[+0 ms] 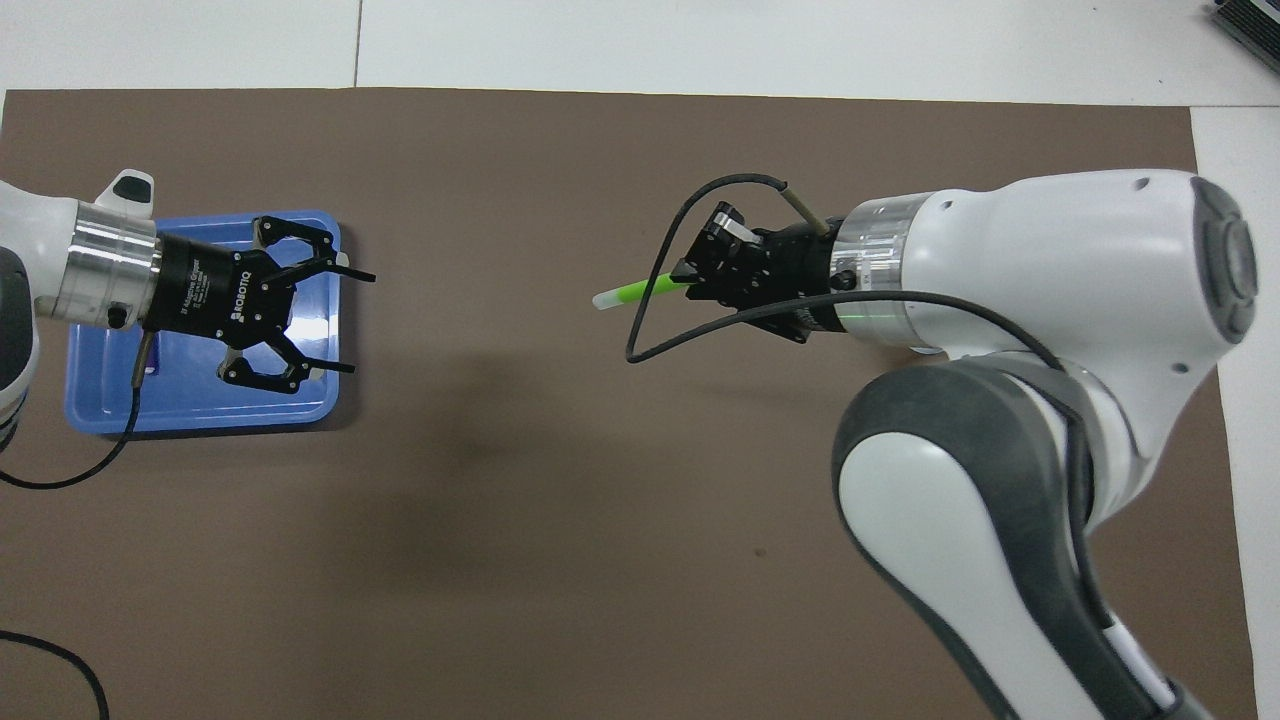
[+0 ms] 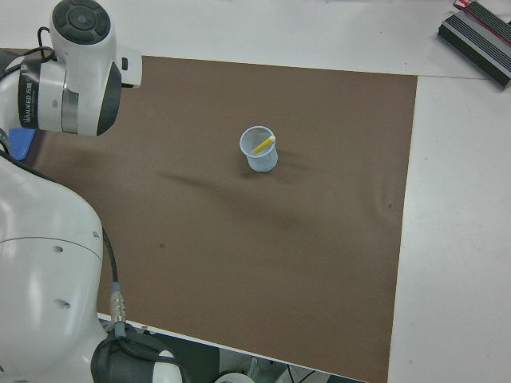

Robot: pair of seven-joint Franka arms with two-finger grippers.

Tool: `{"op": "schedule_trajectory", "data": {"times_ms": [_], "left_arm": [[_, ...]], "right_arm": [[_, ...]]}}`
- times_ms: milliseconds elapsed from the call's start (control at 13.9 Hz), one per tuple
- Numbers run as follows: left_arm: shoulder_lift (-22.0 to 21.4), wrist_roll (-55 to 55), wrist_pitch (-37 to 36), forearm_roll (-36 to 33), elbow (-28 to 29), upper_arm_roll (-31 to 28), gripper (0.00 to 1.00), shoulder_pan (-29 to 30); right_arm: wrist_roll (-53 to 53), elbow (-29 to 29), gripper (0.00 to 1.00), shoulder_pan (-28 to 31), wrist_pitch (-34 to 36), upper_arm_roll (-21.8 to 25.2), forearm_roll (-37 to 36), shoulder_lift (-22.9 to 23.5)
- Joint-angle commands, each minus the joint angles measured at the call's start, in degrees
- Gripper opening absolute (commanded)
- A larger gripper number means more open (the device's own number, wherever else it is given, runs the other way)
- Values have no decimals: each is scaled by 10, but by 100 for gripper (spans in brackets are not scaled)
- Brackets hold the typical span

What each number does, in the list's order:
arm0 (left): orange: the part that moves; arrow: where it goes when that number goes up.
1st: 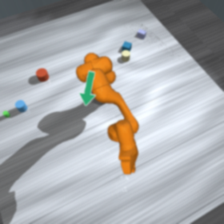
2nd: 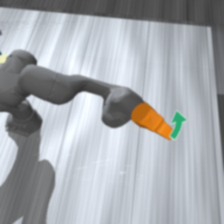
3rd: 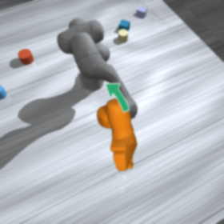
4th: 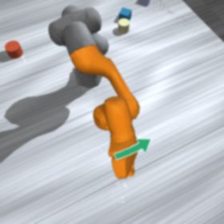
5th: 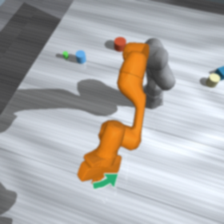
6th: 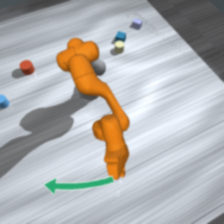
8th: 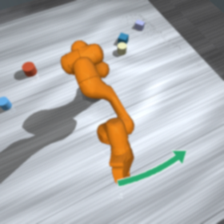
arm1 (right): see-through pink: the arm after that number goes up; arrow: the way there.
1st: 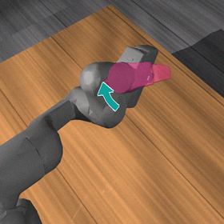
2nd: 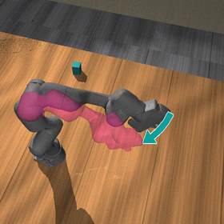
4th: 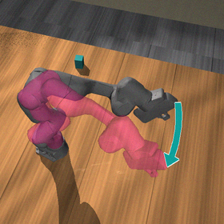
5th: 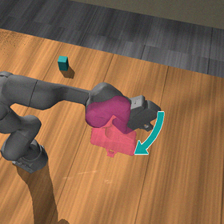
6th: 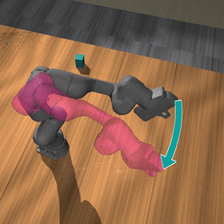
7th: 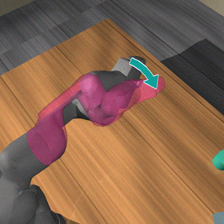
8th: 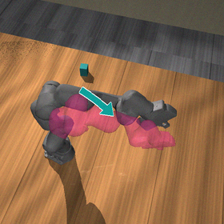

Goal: Right arm passes pens to left for tray arrangement
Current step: 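Carry the green pen toward the left gripper while the left gripper approaches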

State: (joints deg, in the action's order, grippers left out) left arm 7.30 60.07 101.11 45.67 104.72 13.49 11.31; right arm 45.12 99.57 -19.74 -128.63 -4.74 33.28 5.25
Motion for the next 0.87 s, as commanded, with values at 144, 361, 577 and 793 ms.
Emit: {"op": "schedule_trajectory", "data": {"times_ms": [144, 361, 577, 793], "left_arm": [[-6, 141, 59, 22, -14, 29, 90, -37], [-9, 160, 63, 24, -22, 36, 90, -34], [-10, 160, 89, 23, -22, 36, 90, -37], [-14, 181, 98, 23, -11, 37, 87, -70]], "right_arm": [[100, 5, 11, -71, -96, 1, 15, 31], [121, 4, 11, -92, -129, 1, 17, 46], [133, 4, 11, -102, -138, 1, 17, 49], [135, 3, 11, -106, -138, 1, 17, 53]]}}
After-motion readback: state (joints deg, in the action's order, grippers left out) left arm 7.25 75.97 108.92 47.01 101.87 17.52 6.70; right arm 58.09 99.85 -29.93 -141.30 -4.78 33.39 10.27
